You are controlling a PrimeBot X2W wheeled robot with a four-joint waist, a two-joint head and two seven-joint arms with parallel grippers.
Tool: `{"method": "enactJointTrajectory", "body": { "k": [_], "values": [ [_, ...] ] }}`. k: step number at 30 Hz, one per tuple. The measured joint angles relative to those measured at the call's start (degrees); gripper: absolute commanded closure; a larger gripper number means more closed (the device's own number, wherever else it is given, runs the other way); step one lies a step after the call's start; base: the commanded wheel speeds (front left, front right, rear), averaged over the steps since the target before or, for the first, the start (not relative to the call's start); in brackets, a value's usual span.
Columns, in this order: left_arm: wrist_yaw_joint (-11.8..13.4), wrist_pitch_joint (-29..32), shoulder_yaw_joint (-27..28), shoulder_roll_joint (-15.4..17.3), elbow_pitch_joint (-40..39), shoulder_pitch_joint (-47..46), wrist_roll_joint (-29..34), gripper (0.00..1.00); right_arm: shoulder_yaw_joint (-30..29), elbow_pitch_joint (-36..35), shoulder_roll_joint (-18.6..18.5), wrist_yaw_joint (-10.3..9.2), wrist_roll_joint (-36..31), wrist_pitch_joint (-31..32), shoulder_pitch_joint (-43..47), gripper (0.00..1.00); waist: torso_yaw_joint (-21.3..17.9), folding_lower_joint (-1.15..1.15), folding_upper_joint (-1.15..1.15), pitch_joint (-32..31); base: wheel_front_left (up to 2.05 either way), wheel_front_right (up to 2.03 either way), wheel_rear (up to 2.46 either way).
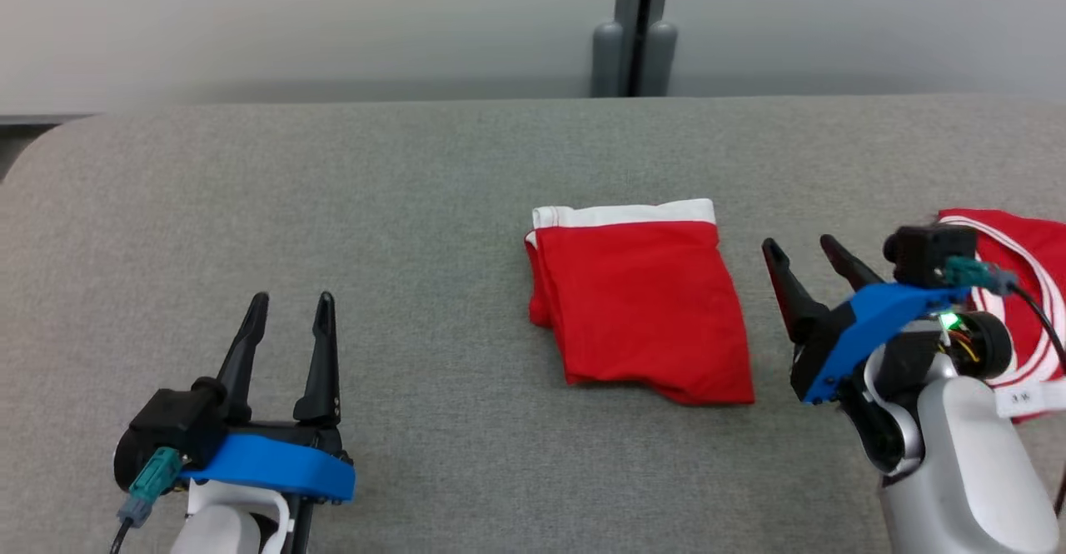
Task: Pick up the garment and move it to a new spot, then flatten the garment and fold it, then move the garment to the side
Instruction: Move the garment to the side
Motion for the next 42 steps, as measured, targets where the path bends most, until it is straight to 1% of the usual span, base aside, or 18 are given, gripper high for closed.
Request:
{"method": "enactJointTrajectory", "body": {
  "k": [3,8,10,12,14,15,16,19,20,22,26,28,30,34,40,42],
  "values": [
    [-0.22,-0.05,-1.04,-0.25,-0.19,-1.68,0.60,0.00,-0.24,5.25,0.09,0.01,0.15,7.60,-4.17,0.00,1.98,0.00,0.00,1.87,0.00,0.00,0.00],
    [-1.01,-0.09,-3.14,-0.75,0.88,-4.65,0.98,0.00,-4.30,13.44,0.14,0.01,-3.77,15.60,-8.45,0.00,5.63,0.00,0.00,4.65,0.00,0.00,0.00],
    [-1.13,-0.23,-3.57,-0.91,1.26,-5.07,0.98,0.00,-4.87,15.58,0.16,0.01,-4.98,18.20,-8.57,0.00,6.87,0.00,0.00,5.62,0.00,0.00,0.00],
    [-1.18,-0.25,-3.59,-1.15,1.56,-5.63,0.98,0.00,-4.16,16.16,0.07,0.00,-3.54,19.13,-9.20,0.00,7.75,0.00,0.00,6.52,0.00,0.00,0.00],
    [-1.18,-0.32,-3.38,-1.21,1.81,-5.76,0.97,0.00,-2.68,16.28,-0.30,-0.07,-3.48,19.85,-10.07,0.00,8.06,0.00,0.00,7.35,0.00,0.00,0.00],
    [-1.18,-0.33,-3.20,-1.19,1.99,-5.75,0.97,0.00,-2.22,16.17,-0.27,-0.07,-4.03,19.85,-10.24,0.24,7.89,0.00,0.00,7.63,0.00,0.00,0.00],
    [-1.18,-0.33,-3.08,-1.13,2.14,-5.77,0.96,0.00,-1.27,15.97,-0.31,-0.07,-4.77,20.16,-10.60,1.00,7.51,0.00,0.00,7.82,0.00,0.00,0.00],
    [-1.26,-0.42,-2.86,-1.21,2.36,-5.87,0.94,0.00,3.81,14.70,-0.74,-0.07,-5.11,20.40,-11.15,1.00,6.07,0.00,0.00,7.98,0.00,0.00,0.00],
    [-1.27,-0.42,-2.66,-1.10,2.29,-5.91,0.96,0.00,6.54,13.90,-1.82,-0.04,-5.05,21.00,-11.38,1.00,5.39,0.00,0.00,8.10,0.00,0.00,0.00],
    [-1.33,-0.48,-2.44,-0.71,1.90,-5.91,0.98,0.00,11.39,11.92,-5.55,0.04,-4.05,22.47,-12.89,1.00,3.72,0.00,0.00,8.36,0.00,0.00,0.00],
    [-1.34,-0.51,-1.76,0.10,0.49,-5.80,1.22,0.00,20.73,6.65,-15.07,0.01,-0.43,26.40,-17.81,1.00,-0.76,0.00,0.00,9.12,0.00,0.00,0.00],
    [-1.30,-0.49,-1.26,0.37,-0.35,-5.80,1.38,0.00,24.88,4.15,-19.24,0.03,1.58,27.98,-20.29,1.00,-3.16,-0.01,0.00,9.52,0.00,0.00,0.00],
    [-1.26,-0.49,-1.07,0.64,-0.98,-5.83,1.40,0.00,27.64,2.59,-22.96,0.02,3.68,28.73,-22.53,1.00,-5.63,-0.01,0.00,10.06,0.00,0.00,0.00],
    [-1.36,-0.14,-2.21,1.41,-1.46,-6.48,1.97,0.00,31.26,1.63,-29.31,0.02,7.09,28.84,-26.62,1.00,-10.13,-0.01,0.00,11.20,0.00,0.00,0.00],
    [-1.62,2.13,-2.89,3.42,-3.19,-9.61,2.45,0.00,39.33,2.82,-39.77,0.03,10.39,26.75,-31.36,1.00,-14.83,-0.01,0.00,13.65,0.00,0.00,0.00],
    [-1.67,3.34,-3.53,4.42,-3.66,-10.55,2.64,0.00,40.40,4.98,-41.91,0.02,10.48,25.15,-32.63,1.00,-15.77,-0.01,0.00,14.86,0.00,0.00,0.00]
  ]
}}
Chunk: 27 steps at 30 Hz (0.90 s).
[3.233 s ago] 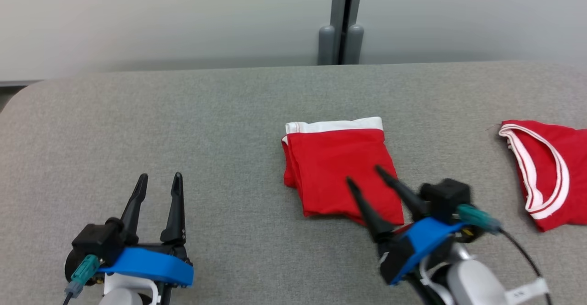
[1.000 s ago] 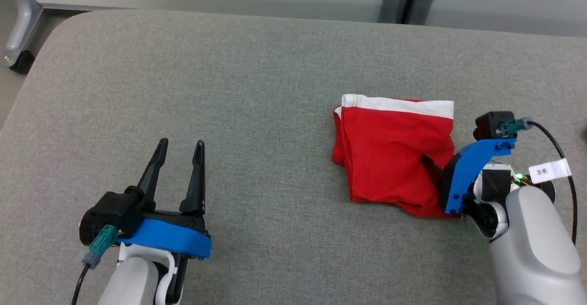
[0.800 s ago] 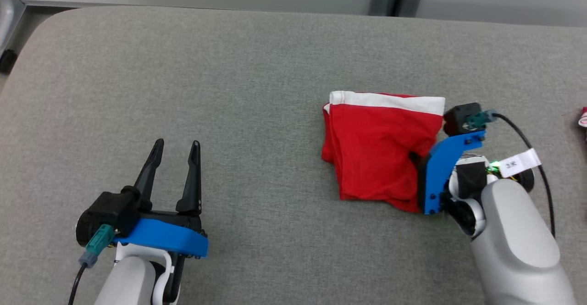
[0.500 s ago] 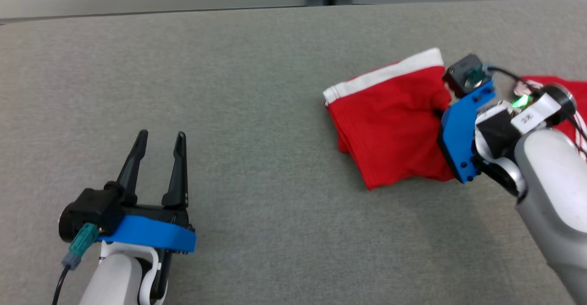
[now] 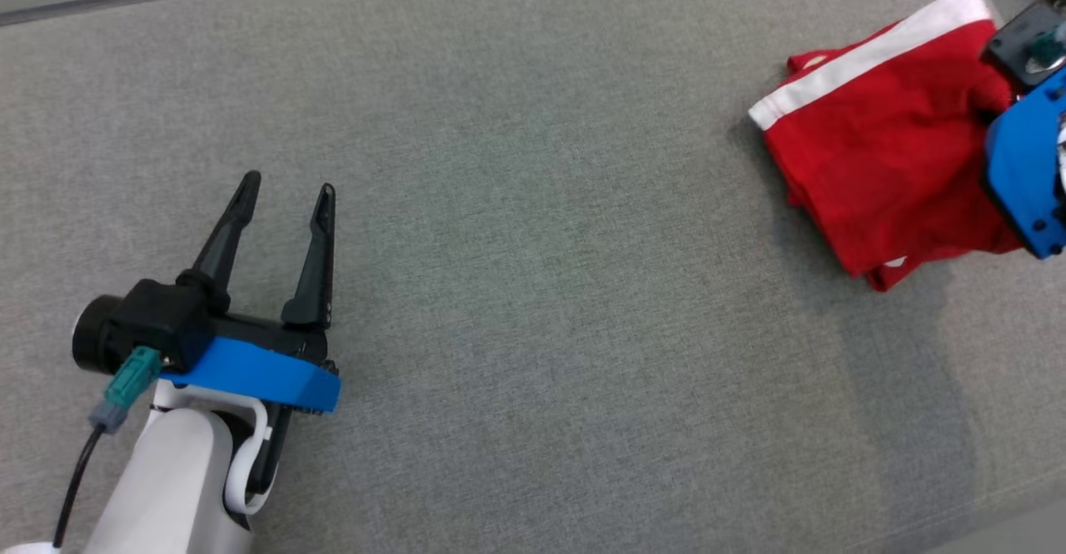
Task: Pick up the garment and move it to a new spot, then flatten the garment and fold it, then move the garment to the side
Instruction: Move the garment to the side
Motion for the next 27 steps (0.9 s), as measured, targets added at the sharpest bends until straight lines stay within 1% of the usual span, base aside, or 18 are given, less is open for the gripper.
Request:
{"method": "enactJointTrajectory", "body": {
  "k": [4,9,10,11,15,19,21,23,26,27],
  "values": [
    [-0.03,1.76,-0.35,1.49,-2.22,-2.15,0.63,0.00,-1.40,5.67,-0.73,0.01,-0.26,-5.43,-2.07,1.00,-1.30,0.00,0.00,2.84,0.00,0.00,0.00],
    [-0.09,3.74,-0.87,3.01,-4.50,-4.07,1.02,0.00,-5.10,14.74,1.25,0.01,-1.44,-13.13,-2.92,1.00,-1.59,0.00,0.00,5.95,0.00,0.00,0.00],
    [-0.11,4.08,-1.04,3.14,-4.87,-4.28,1.22,0.00,-5.83,16.53,1.89,0.01,-1.62,-14.44,-2.95,0.89,-1.51,0.00,0.00,6.42,0.00,0.00,0.00],
    [-0.22,4.28,-1.16,3.30,-5.16,-4.46,1.29,0.00,-6.75,18.42,2.64,0.01,-1.86,-15.51,-2.98,0.00,-1.40,0.00,0.00,6.82,0.00,0.00,0.00],
    [-0.26,4.53,-1.94,3.55,-5.58,-4.55,1.36,0.00,-10.06,25.19,6.03,0.00,-3.25,-19.42,-2.92,0.00,-0.79,0.01,0.00,7.29,0.00,0.00,0.00],
    [-0.26,3.53,-2.04,3.45,-4.47,-4.19,1.11,0.00,-12.56,29.13,8.69,0.00,-4.20,-22.47,-2.38,0.00,-0.02,0.01,0.00,5.21,0.00,0.00,0.00],
    [-0.11,2.33,-1.91,2.92,-3.31,-2.97,0.21,0.00,-14.16,29.32,10.34,0.01,-4.53,-25.82,-1.71,0.00,0.56,0.00,0.00,3.33,0.00,0.00,0.00],
    [0.43,0.93,-1.69,2.05,-1.83,-1.61,-0.47,0.00,-16.36,29.05,12.84,0.00,-3.99,-29.17,-0.50,0.00,1.17,0.00,0.00,1.11,0.00,0.00,0.00],
    [0.54,-0.69,-1.58,0.94,0.54,0.58,-1.46,0.00,-18.97,27.02,16.28,0.00,-3.08,-34.76,3.74,0.00,2.54,-0.01,0.00,-3.20,0.00,0.00,0.00],
    [0.62,-1.15,-1.55,0.66,1.27,1.40,-1.71,0.00,-19.09,25.93,16.84,0.00,-3.47,-35.75,5.24,0.00,3.04,-0.01,0.00,-4.74,0.00,0.00,0.00]
  ]
}}
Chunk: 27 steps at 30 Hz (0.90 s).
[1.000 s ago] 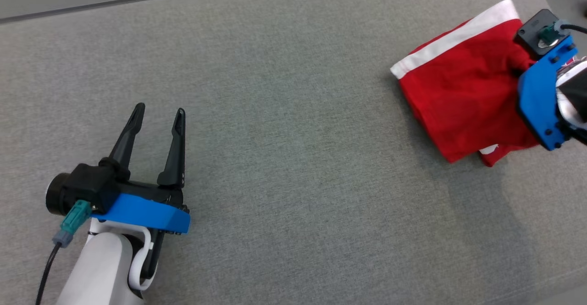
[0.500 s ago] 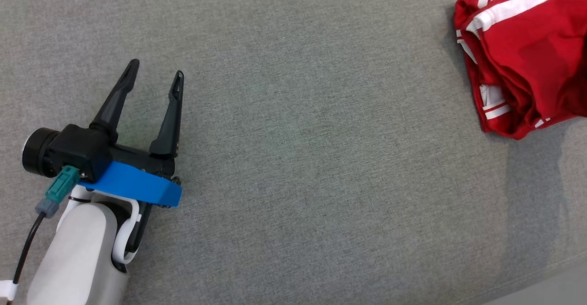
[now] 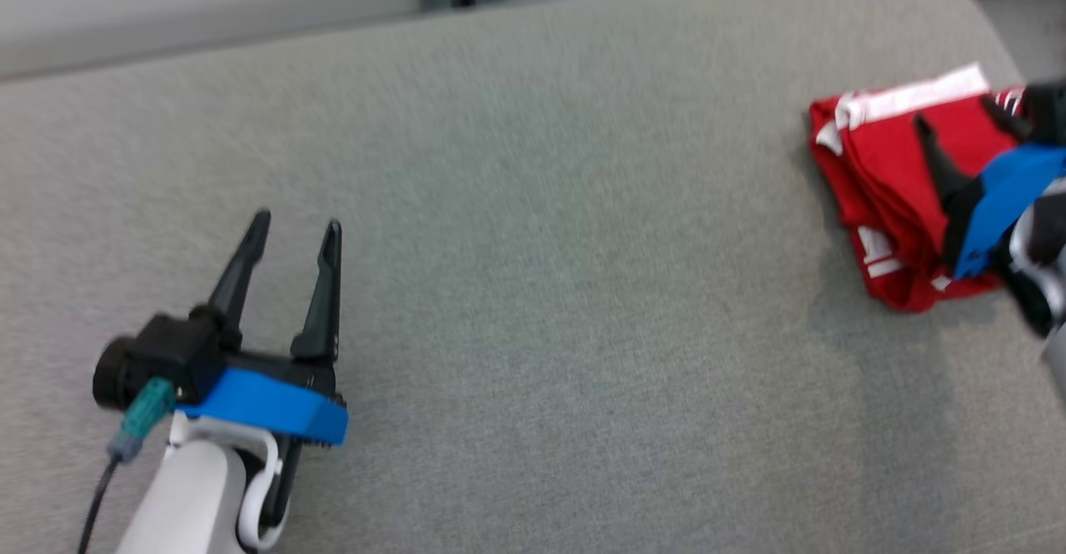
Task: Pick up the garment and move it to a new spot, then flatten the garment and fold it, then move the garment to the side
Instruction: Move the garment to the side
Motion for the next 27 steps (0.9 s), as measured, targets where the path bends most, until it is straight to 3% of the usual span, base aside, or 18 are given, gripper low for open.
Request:
{"method": "enactJointTrajectory", "body": {
  "k": [10,15,20,27],
  "values": [
    [2.45,-2.26,2.91,-3.01,3.10,9.57,-2.98,0.00,-8.49,-20.72,7.87,0.00,-0.12,-6.48,22.92,0.00,3.16,-0.01,0.00,-12.11,0.00,0.00,0.00],
    [3.07,-2.52,4.45,-3.48,3.93,13.06,-3.78,0.00,-15.52,-31.11,15.72,0.00,-4.98,-8.48,34.94,0.00,6.58,-0.01,0.00,-14.59,0.00,0.00,0.00],
    [3.34,-2.60,6.59,-4.59,4.55,15.03,-4.72,0.00,-19.49,-35.52,21.57,-0.01,-8.98,-8.21,41.77,0.00,9.10,0.00,0.00,-15.80,0.00,0.00,0.00],
    [2.92,-2.67,9.05,-6.02,3.67,17.02,-4.46,0.00,-20.43,-37.51,23.53,-0.01,-11.93,-7.23,44.87,0.00,10.32,0.00,0.00,-17.32,0.00,0.00,0.00]
  ]
}}
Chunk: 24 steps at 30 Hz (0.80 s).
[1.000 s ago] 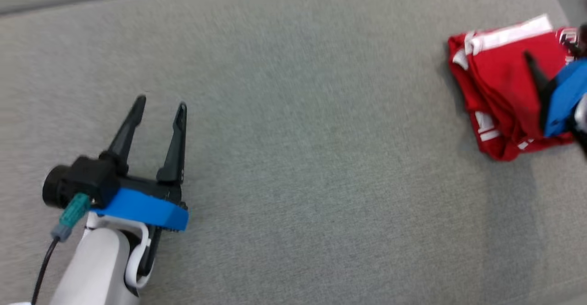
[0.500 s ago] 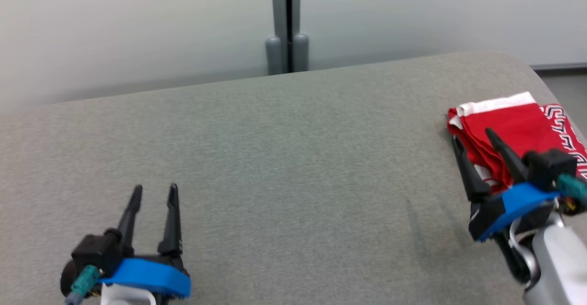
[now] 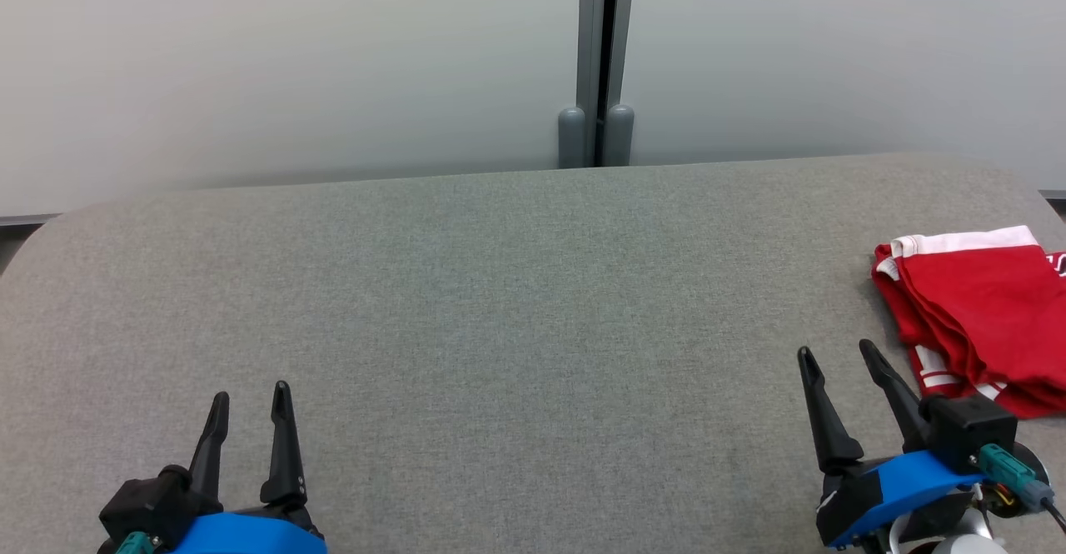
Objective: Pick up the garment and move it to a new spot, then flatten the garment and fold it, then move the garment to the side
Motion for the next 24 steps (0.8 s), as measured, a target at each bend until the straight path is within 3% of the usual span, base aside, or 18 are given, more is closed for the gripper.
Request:
{"method": "enactJointTrajectory", "body": {
  "k": [24],
  "values": [
    [-1.60,0.00,-0.57,0.54,1.87,0.13,1.98,0.00,-0.54,1.03,1.31,0.00,-0.91,0.03,0.48,0.00,0.20,0.01,0.00,-0.99,0.00,0.00,0.00]
  ]
}}
